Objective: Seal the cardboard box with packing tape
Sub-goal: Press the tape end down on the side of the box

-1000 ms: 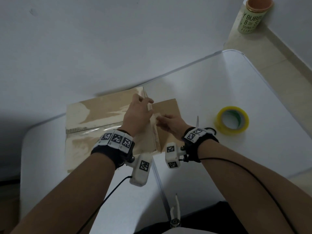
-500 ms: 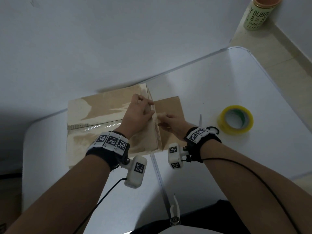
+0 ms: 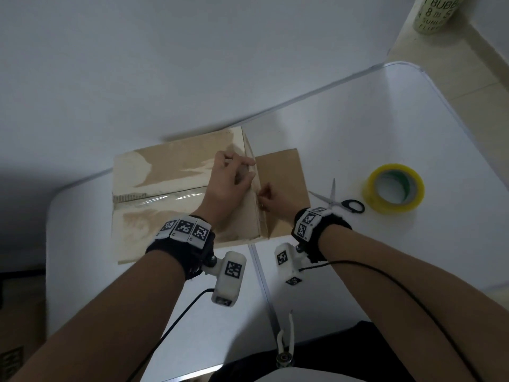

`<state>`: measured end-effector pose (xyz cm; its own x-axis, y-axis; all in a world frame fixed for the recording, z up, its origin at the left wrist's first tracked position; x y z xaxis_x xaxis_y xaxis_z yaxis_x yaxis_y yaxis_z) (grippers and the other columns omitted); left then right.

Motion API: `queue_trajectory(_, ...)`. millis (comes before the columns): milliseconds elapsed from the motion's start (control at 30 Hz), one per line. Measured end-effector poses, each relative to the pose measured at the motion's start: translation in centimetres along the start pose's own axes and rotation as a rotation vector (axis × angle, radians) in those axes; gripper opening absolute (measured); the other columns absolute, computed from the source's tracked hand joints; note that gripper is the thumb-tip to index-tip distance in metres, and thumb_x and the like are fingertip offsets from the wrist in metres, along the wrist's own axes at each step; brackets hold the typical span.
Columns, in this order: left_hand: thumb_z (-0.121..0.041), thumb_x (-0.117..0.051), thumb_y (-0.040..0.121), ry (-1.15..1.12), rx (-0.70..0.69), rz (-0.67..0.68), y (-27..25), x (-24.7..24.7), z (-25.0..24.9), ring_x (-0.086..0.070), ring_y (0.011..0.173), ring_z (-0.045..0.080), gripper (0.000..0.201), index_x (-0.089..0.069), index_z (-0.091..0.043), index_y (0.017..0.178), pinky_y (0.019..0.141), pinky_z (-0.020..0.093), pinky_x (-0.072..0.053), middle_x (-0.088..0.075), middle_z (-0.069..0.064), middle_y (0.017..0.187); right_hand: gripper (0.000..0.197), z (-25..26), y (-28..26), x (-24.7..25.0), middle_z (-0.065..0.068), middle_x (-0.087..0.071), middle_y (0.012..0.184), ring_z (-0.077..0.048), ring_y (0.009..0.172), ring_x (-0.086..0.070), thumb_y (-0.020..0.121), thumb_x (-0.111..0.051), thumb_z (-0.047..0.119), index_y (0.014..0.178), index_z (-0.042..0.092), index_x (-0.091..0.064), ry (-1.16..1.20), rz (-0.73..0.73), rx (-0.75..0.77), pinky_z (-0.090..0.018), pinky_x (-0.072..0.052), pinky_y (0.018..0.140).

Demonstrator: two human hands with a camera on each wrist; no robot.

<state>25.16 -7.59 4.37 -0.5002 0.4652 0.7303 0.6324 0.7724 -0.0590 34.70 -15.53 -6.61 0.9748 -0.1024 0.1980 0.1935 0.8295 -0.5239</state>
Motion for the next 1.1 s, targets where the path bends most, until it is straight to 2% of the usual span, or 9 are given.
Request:
queue_trajectory(133, -0.022, -0.063, 0.091, -0.014, 0.015, 0.011, 0.1, -0.1, 0.3, -0.044, 0.093, 0.007, 0.021, -0.064, -0.024, 0.111, 0.094, 0.020, -0.039, -0.035, -0.002, 0.109, 0.026, -2.9, -0.5, 0.5, -0.003, -0.051, 0.077, -0.020, 0.082, -0.052, 0.086, -0.054, 0.012, 0.065, 0.022, -0.042, -0.298, 0.081, -0.108, -0.036, -0.041, 0.078)
queue_trajectory(233, -0.022, -0.063, 0.091, -0.017, 0.006, 0.002, 0.2, -0.1, 0.4, -0.043, 0.090, 0.001, 0.021, -0.064, -0.023, 0.112, 0.091, 0.016, -0.038, -0.035, -0.002, 0.109, 0.034, -1.6, -0.6, 1.9, -0.009, -0.053, 0.076, -0.021, 0.080, -0.050, 0.080, -0.040, -0.008, 0.061, 0.019, -0.046, 0.013, 0.008, -0.130, -0.038, -0.042, 0.078)
queue_trajectory(333, -0.020, -0.063, 0.091, -0.012, 0.007, -0.007, 0.2, -0.2, 0.3, -0.043, 0.091, 0.007, 0.021, -0.064, -0.021, 0.112, 0.091, 0.017, -0.039, -0.035, -0.001, 0.109, 0.039, 3.0, -0.4, 2.3, -0.004, -0.041, 0.056, -0.015, 0.053, -0.038, 0.076, -0.024, -0.019, 0.057, 0.012, -0.039, 0.351, 0.011, -0.022, -0.023, -0.035, 0.054)
queue_trajectory(500, -0.013, -0.061, 0.090, -0.026, 0.018, -0.016, 0.3, -0.1, 0.0, -0.044, 0.084, 0.004, 0.021, -0.063, -0.016, 0.111, 0.082, -0.002, -0.034, -0.036, 0.001, 0.110, 0.042, 5.4, -0.1, 0.8, -0.003, -0.031, 0.053, -0.007, 0.036, -0.030, 0.077, -0.016, -0.024, 0.060, 0.010, -0.034, 0.470, 0.098, 0.006, -0.015, -0.024, 0.038)
queue_trajectory(600, -0.014, -0.061, 0.089, -0.031, 0.039, -0.023, 0.3, -0.2, 0.0, -0.045, 0.091, 0.009, 0.020, -0.064, -0.019, 0.108, 0.091, 0.011, -0.039, -0.037, 0.001, 0.111, 0.044, 4.8, 0.0, 0.8, -0.004, -0.032, 0.057, -0.012, 0.039, -0.034, 0.077, -0.011, -0.025, 0.060, 0.010, -0.033, 0.476, 0.133, -0.049, -0.011, -0.029, 0.034)
queue_trajectory(700, -0.014, -0.061, 0.089, -0.051, 0.060, -0.027, 0.3, -0.3, -0.1, -0.045, 0.089, 0.011, 0.019, -0.064, -0.024, 0.105, 0.095, 0.023, -0.042, -0.037, 0.001, 0.109, 0.041, 2.5, 0.0, 0.6, -0.008, -0.040, 0.063, -0.018, 0.056, -0.041, 0.084, -0.018, -0.021, 0.063, 0.009, -0.039, 0.393, 0.115, -0.209, -0.017, -0.044, 0.043)
queue_trajectory(900, -0.015, -0.062, 0.090, -0.033, 0.063, -0.033, 0.4, -0.1, -0.2, -0.041, 0.083, -0.004, 0.019, -0.066, -0.022, 0.107, 0.081, -0.001, -0.033, -0.036, 0.000, 0.106, 0.023, -0.8, -0.8, 3.2, -0.008, -0.056, 0.083, -0.011, 0.065, -0.062, 0.089, -0.045, -0.005, 0.081, 0.015, -0.053, 0.118, 0.036, -0.231, -0.020, -0.051, 0.058)
queue_trajectory(1000, -0.023, -0.065, 0.088, 0.006, 0.064, -0.073, 0.5, -0.6, -0.1, -0.044, 0.090, 0.009, 0.022, -0.066, -0.023, 0.110, 0.091, 0.020, -0.042, -0.035, -0.002, 0.105, 0.017, -1.4, -2.2, 7.5, -0.013, -0.059, 0.096, -0.026, 0.084, -0.064, 0.087, -0.046, 0.013, 0.102, 0.009, -0.053, -0.316, -0.209, -0.275, -0.033, -0.053, 0.076)
queue_trajectory(1100, -0.031, -0.070, 0.083, 0.063, 0.089, -0.087, 0.6, -0.9, -0.4, -0.047, 0.100, 0.018, 0.036, -0.063, -0.023, 0.118, 0.094, 0.033, -0.046, -0.034, -0.001, 0.108, 0.021, -4.2, -4.4, 10.1, -0.013, -0.063, 0.100, -0.028, 0.086, -0.063, 0.088, -0.051, 0.019, 0.102, 0.004, -0.055, -0.591, -0.050, -0.447, -0.031, -0.051, 0.075)
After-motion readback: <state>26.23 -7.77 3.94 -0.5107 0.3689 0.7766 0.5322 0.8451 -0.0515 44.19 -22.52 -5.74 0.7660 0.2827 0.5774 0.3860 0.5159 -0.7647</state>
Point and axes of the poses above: each hand's wrist, its own y-axis towards the middle knuckle, its own x-axis out of the back of the hand, z = x × y, the point moved 4 cm from there along y, towards the middle knuckle
